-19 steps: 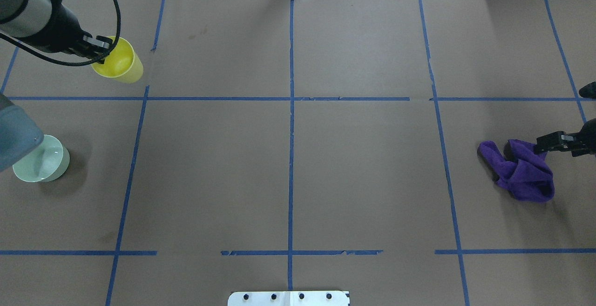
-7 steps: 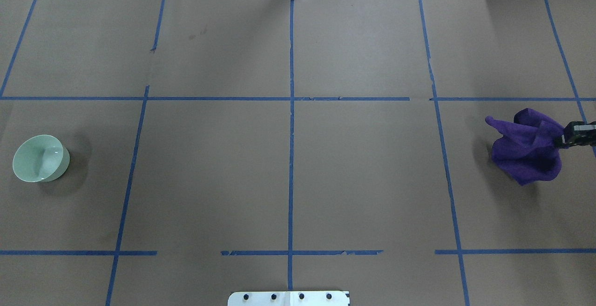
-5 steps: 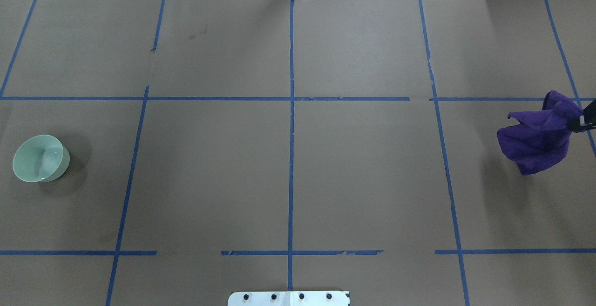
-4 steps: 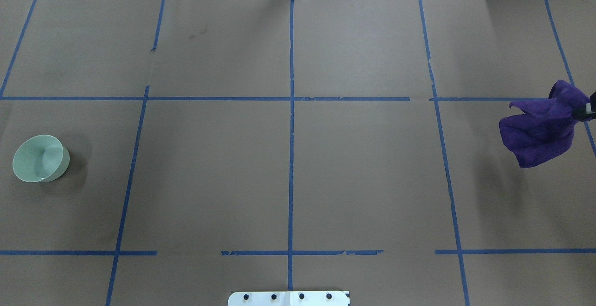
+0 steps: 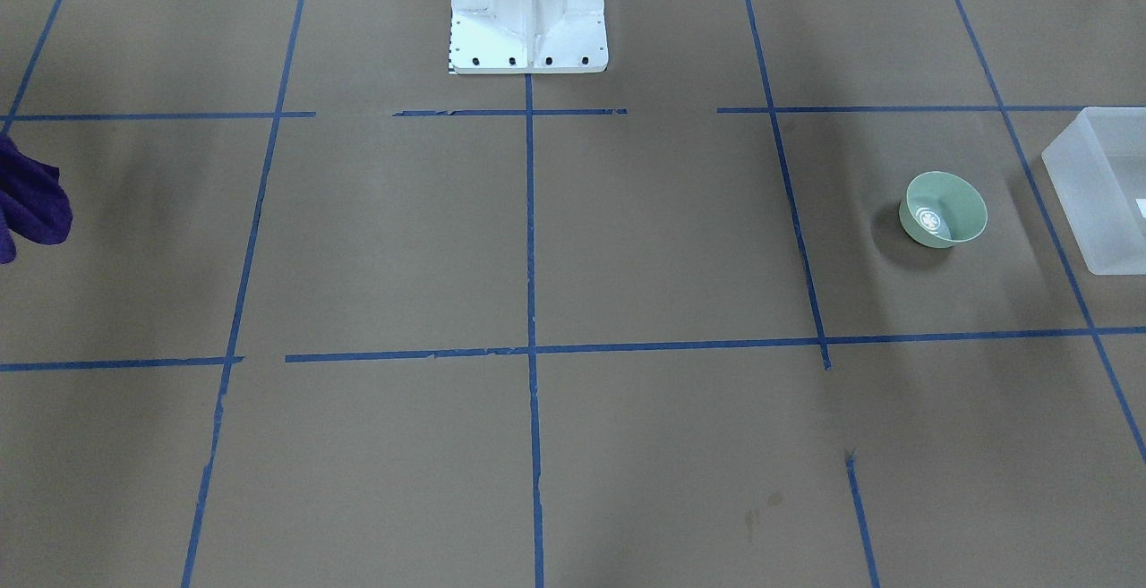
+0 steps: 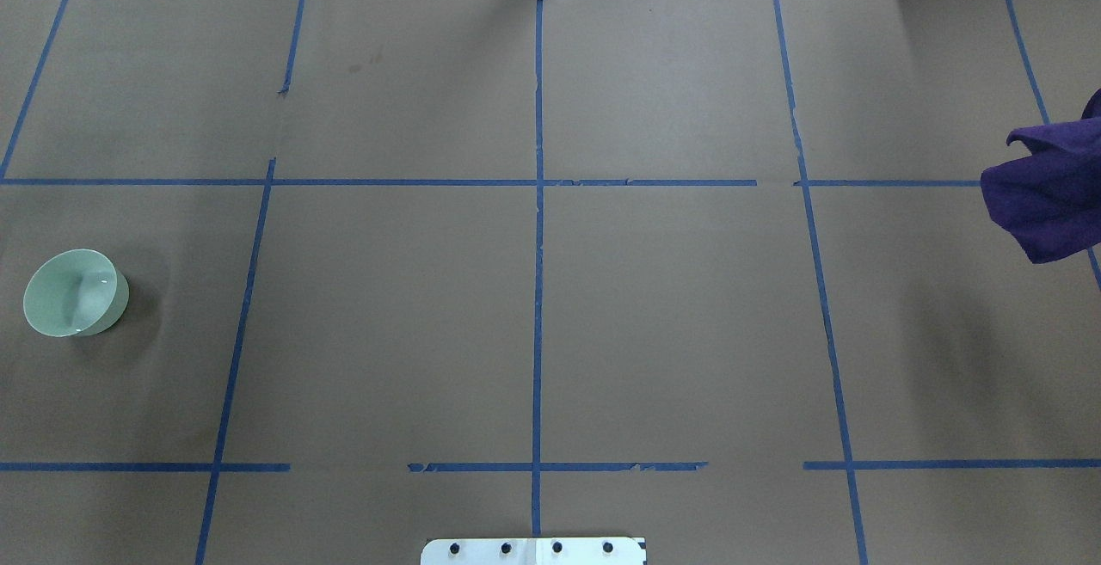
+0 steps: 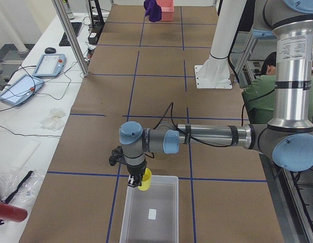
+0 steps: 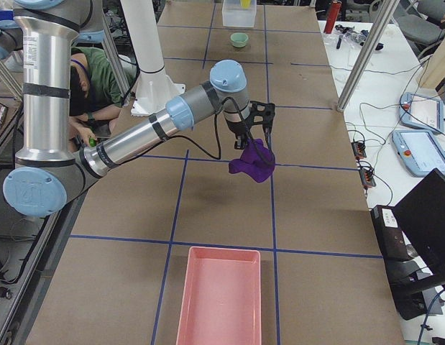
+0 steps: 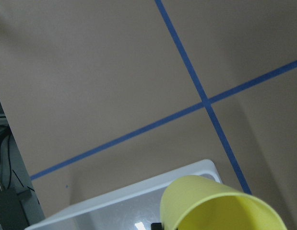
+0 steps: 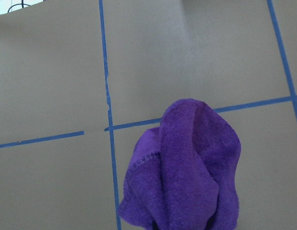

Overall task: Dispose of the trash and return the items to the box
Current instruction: 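Lift the purple cloth with the right gripper while the left drops the cup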

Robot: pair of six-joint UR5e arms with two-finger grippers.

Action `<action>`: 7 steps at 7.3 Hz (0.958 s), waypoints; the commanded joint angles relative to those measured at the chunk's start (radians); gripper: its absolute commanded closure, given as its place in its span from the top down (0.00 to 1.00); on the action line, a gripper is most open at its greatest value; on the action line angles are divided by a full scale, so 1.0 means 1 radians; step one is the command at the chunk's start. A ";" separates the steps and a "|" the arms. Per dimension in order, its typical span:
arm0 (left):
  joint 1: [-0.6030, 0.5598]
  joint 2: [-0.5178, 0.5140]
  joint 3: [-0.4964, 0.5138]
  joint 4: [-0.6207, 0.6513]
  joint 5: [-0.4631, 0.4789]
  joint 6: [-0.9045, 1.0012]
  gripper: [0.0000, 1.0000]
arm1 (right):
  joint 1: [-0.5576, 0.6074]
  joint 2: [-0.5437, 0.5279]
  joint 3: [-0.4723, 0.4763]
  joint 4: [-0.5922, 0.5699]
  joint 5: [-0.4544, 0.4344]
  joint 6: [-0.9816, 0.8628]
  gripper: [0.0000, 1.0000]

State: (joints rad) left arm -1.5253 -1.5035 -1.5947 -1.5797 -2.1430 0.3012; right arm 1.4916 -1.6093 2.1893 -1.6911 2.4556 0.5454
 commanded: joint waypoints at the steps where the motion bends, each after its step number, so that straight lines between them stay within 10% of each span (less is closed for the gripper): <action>1: 0.002 0.005 0.090 -0.073 -0.029 -0.010 0.00 | 0.129 0.144 0.000 -0.346 -0.018 -0.298 0.00; 6: 0.013 0.003 0.148 -0.154 -0.176 -0.060 0.00 | 0.285 0.134 -0.134 -0.415 -0.107 -0.708 0.00; 7: 0.013 0.003 0.159 -0.155 -0.189 -0.060 0.15 | 0.294 0.120 -0.132 -0.417 -0.121 -0.722 0.00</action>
State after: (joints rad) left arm -1.5145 -1.5002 -1.4519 -1.7266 -2.3070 0.2411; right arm 1.7688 -1.4773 2.0627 -2.1059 2.3535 -0.1442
